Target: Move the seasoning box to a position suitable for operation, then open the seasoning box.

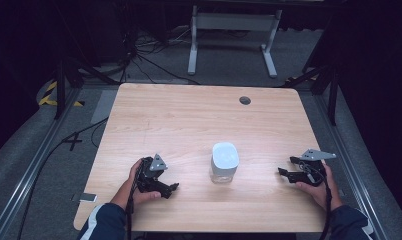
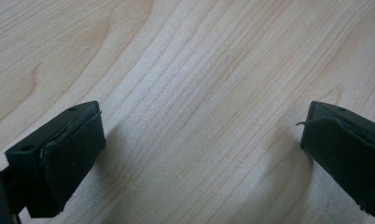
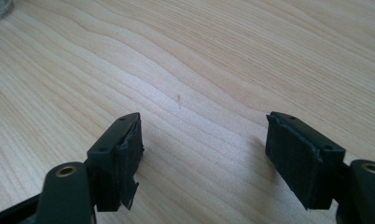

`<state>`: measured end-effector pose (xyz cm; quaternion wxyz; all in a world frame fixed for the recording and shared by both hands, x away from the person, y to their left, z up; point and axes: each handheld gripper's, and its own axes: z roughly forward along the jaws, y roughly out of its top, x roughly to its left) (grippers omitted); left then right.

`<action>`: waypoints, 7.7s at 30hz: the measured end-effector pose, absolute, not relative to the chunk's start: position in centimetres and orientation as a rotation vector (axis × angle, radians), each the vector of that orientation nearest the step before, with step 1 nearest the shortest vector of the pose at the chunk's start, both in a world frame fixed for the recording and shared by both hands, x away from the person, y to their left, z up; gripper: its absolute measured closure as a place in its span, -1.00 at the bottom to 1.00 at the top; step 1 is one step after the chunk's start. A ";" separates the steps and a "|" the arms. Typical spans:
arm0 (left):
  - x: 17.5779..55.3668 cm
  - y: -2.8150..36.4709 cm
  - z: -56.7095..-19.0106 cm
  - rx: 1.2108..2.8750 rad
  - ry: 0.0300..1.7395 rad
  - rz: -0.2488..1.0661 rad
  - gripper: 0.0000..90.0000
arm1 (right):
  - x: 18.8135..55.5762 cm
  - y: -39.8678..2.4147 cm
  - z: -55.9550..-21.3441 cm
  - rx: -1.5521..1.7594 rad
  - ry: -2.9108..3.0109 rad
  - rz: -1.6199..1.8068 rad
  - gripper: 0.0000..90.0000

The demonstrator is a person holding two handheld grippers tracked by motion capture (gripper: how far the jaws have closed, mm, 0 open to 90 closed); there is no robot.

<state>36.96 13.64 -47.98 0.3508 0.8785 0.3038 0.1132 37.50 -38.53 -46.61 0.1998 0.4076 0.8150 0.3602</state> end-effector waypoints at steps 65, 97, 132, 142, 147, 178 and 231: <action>36.9 13.7 -48.0 2.272 0.789 0.295 -1.00 | 41.4 -22.5 -36.7 0.494 2.449 1.388 1.00; 35.6 10.3 -43.8 2.157 0.576 0.249 0.47 | 43.1 -20.3 -37.2 0.524 2.482 1.363 1.00; 35.9 4.1 -39.2 1.988 0.425 0.312 0.99 | 42.9 -21.8 -37.0 0.560 2.442 1.338 1.00; 36.5 4.3 -38.2 1.975 0.418 0.331 0.99 | 41.3 -25.0 -35.9 0.563 2.386 1.335 0.99; 36.9 4.3 -37.6 1.967 0.440 0.326 0.97 | 40.1 -26.4 -36.1 0.557 2.380 1.327 0.91; 37.6 4.4 -37.4 2.026 0.426 0.332 0.88 | 40.7 -23.8 -35.8 0.571 2.263 1.394 0.70; 33.4 19.2 -47.8 2.276 0.693 0.274 -0.53 | 33.3 -35.6 -40.5 0.746 2.358 1.061 0.05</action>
